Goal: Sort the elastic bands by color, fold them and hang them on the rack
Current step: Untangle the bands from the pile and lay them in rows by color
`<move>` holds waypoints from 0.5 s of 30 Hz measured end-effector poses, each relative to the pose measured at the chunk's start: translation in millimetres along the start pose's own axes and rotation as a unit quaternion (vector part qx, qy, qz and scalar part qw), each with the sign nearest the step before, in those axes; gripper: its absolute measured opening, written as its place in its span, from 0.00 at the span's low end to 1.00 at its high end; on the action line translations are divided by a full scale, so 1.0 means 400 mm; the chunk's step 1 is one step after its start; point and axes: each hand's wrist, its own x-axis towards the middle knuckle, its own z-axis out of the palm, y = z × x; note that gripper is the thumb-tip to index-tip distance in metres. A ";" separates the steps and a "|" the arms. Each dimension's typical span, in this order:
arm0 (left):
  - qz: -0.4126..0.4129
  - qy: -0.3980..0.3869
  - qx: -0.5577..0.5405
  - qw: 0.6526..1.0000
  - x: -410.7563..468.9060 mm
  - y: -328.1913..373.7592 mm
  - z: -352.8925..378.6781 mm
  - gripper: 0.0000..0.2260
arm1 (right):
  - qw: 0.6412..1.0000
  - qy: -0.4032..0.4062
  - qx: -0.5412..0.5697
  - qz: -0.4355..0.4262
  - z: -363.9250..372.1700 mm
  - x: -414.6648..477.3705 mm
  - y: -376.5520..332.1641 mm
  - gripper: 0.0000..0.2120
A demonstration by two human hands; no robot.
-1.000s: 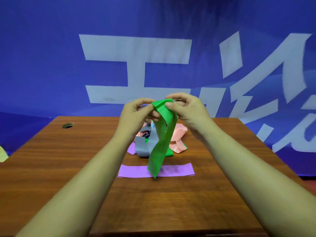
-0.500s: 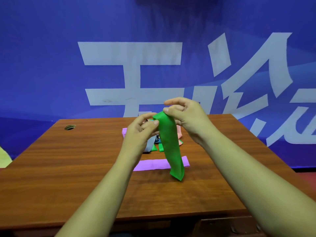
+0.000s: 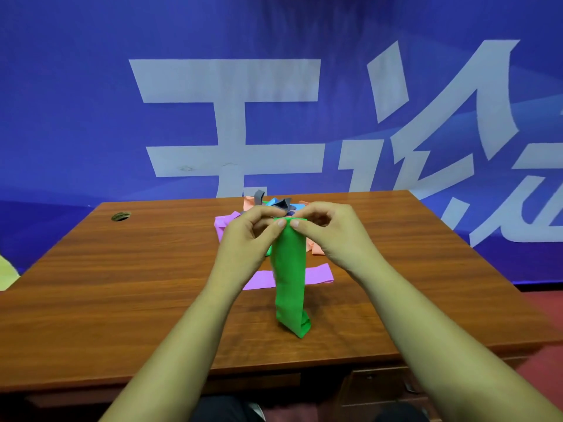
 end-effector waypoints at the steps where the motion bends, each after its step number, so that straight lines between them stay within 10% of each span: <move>1: 0.006 -0.001 0.014 1.000 0.001 -0.004 -0.002 0.06 | 1.000 0.002 -0.008 -0.004 -0.001 0.007 -0.008 0.02; 15: -0.206 -0.124 -0.120 0.963 -0.026 -0.076 0.013 0.05 | 0.990 0.033 0.112 0.084 -0.062 0.173 -0.088 0.06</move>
